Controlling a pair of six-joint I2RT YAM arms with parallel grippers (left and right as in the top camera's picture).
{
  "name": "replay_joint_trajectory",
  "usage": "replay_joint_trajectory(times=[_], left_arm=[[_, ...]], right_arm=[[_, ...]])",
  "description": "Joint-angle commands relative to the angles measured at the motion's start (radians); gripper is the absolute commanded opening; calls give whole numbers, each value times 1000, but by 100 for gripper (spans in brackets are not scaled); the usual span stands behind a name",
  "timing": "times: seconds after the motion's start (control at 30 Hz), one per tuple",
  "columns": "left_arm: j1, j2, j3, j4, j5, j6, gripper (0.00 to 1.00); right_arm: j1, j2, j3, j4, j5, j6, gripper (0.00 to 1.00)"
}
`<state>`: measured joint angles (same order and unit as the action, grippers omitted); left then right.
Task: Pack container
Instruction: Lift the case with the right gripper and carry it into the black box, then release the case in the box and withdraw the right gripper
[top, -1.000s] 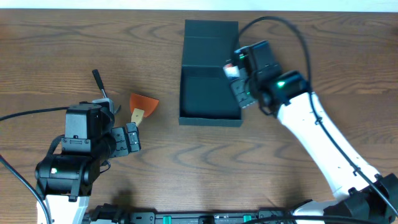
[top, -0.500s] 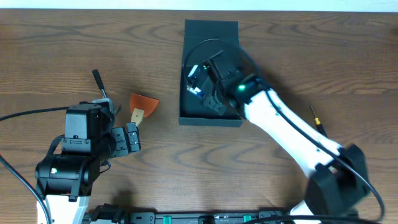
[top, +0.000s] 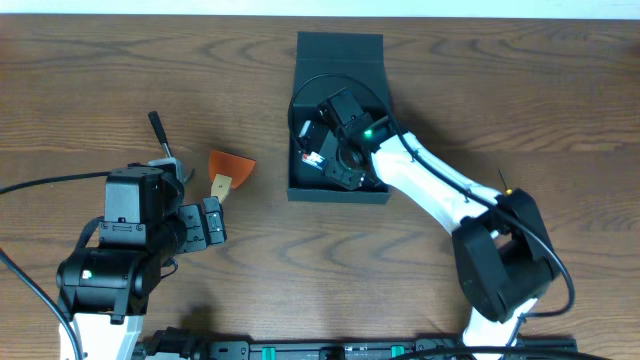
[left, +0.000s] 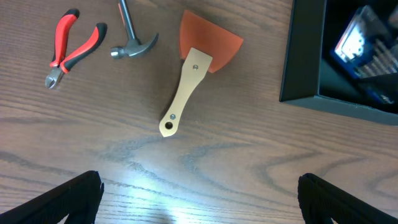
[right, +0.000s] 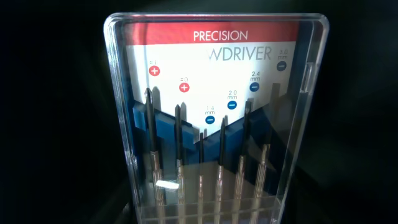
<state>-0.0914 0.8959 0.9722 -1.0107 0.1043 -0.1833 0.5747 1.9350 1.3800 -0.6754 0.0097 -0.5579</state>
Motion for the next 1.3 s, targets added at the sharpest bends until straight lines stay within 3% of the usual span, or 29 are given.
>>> replay_joint_trajectory(times=[0.0,0.2,0.23,0.3,0.37,0.4,0.47,0.7,1.0,1.13,1.27], left_arm=[[6,-2,22,-2,-11,6,98],[6,-2,22,-2,-11,6,98],[6,-2,22,-2,-11,6,99],[6,-2,22,-2,-11,6,99],[6,-2,22,-2,-11,6,99],[6,-2,22,-2,-11,6,98],[6,-2,22,-2,-11,6,99],[6,-2,22,-2,-11,6,98],[6,-2,22,-2,-11,6,98],[6,-2,22,-1,-11,6,99],[6,-2,22,-1,-11,6,98]], right_arm=[[-25,40,19,2,-23,-24,1],[-29,68,19,3,-22,-35,3],[-29,68,19,3,-22,-35,9],[-29,68,19,3,-22,-34,29],[-29,68,19,3,-22,-34,33],[-29,68,19,2,-22,-34,40],[-29,68,19,3,-22,-25,60],[-29,66,27,3,-22,-23,77],[-32,13,136,-58,-22,61,86],[-55,-19,258,-173,-6,140,79],[-137,-58,388,-274,206,463,80]])
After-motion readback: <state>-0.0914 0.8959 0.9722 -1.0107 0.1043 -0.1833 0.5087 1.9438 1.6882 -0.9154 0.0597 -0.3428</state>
